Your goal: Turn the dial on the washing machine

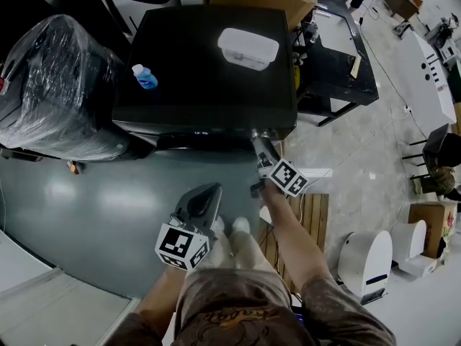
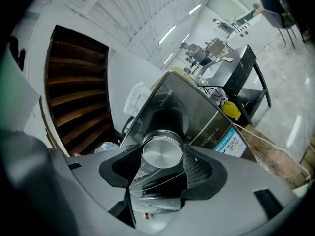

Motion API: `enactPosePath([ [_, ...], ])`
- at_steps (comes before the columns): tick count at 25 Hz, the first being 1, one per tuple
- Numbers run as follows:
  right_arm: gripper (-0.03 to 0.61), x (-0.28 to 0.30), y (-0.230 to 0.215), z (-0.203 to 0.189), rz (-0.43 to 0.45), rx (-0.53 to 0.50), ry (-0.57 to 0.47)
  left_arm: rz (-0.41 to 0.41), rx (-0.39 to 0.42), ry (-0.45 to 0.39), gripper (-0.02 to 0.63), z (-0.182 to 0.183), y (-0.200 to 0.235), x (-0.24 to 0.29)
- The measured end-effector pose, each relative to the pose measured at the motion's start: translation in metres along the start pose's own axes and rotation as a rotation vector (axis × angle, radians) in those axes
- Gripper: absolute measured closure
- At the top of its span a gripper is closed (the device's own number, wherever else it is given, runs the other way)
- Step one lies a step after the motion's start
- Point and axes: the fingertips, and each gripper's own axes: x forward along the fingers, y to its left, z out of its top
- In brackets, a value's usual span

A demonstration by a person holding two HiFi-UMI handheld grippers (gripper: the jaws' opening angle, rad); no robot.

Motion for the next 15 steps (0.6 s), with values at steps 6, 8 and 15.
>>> enactPosePath([
  [6, 0.328, -0.001, -0.004, 0.001, 0.023, 0.154, -0.052, 0.000, 0.001, 0.000, 0.621, -0.001, -0.003, -0.001],
  [8, 0.328, 0.000, -0.005, 0.000, 0.031, 0.200, -0.060, 0.002, -0.001, 0.000, 0.621, -0.002, -0.001, -0.002],
  [15, 0.328, -0.002, -0.011, -0.002, 0.060, 0.409, -0.126, 0.011, 0.000, 0.006, 0.621, -0.004, 0.002, -0.007],
])
